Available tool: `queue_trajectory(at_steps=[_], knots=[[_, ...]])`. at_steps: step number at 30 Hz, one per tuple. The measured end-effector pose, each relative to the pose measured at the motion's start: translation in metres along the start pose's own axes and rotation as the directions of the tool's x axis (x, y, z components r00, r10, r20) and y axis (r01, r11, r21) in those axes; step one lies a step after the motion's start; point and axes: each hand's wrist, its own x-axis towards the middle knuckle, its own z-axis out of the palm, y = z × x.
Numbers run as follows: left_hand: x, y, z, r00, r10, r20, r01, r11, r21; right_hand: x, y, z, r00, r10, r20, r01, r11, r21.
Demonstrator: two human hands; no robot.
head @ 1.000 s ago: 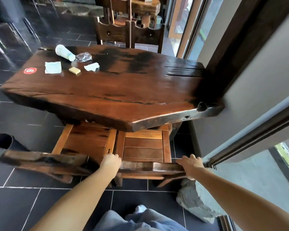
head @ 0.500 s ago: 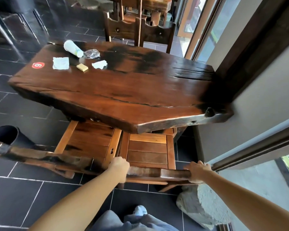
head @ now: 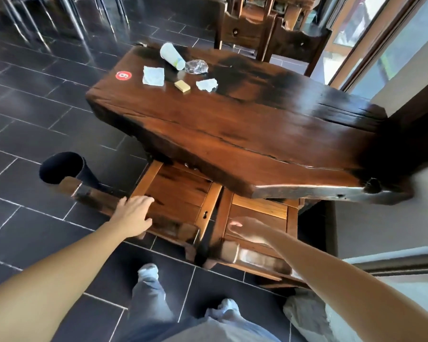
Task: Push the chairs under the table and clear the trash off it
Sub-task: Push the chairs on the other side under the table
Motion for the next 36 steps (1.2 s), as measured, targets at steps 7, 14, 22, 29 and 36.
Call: queue_trajectory(at_steps=[7,14,22,29,36], knots=[[0.043,-0.153,-0.031,0.994,-0.082,0.077,0.062,0.97,0.235,0.049,-0.112,0.044,0.994,0.075,0.085,-0.093,0.966,0.243],[0.063,-0.202,-0.034,0.953,0.061,0.298,-0.125,0.971,0.203,0.059,-0.143,0.061,0.985,0.171,0.014,-0.167,0.974,-0.154],[0.054,-0.199,-0.025,0.98,0.068,0.188,-0.113,0.964,0.242,0.043,-0.153,0.059,0.988,0.151,-0.039,-0.156,0.963,-0.218],[0.035,-0.195,-0.01,0.991,-0.025,0.134,-0.002,0.98,0.198,0.029,-0.149,0.073,0.988,0.143,-0.05,-0.151,0.962,-0.228],[0.004,-0.171,0.004,0.993,-0.107,0.054,0.096,0.98,0.177,0.025,-0.129,0.082,0.996,0.088,-0.03,-0.092,0.98,-0.177]])
